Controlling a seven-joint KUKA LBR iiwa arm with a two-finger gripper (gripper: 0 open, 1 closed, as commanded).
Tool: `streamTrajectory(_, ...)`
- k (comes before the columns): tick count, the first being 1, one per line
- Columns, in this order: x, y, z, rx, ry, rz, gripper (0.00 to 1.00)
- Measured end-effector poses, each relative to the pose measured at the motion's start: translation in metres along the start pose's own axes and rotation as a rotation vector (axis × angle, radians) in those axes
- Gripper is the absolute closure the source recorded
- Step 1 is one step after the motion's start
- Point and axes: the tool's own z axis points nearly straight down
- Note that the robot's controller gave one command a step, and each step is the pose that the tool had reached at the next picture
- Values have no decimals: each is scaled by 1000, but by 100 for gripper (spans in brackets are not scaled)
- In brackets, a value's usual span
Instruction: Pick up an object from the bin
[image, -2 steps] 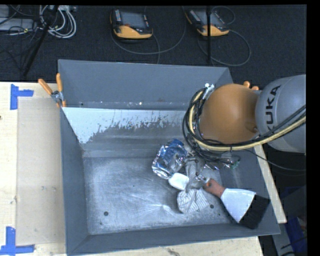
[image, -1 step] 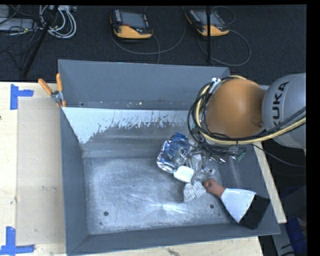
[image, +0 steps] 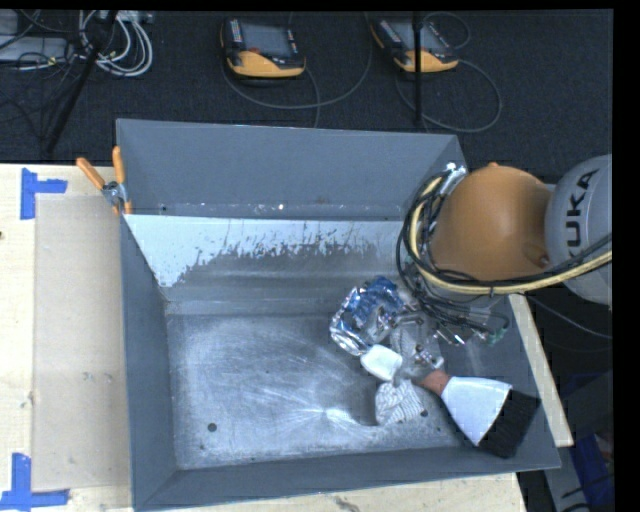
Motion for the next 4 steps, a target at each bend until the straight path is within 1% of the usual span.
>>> streamTrajectory(1, 6, -2, -11, 20, -16, -98, 100)
streamTrajectory(2, 8, -1, -3, 16, -11, -174, 100)
streamTrajectory(3, 11, -21, 31, 14, -10, -348, 100)
streamTrajectory(4, 28, -30, 62, 13, -11, -230, 100)
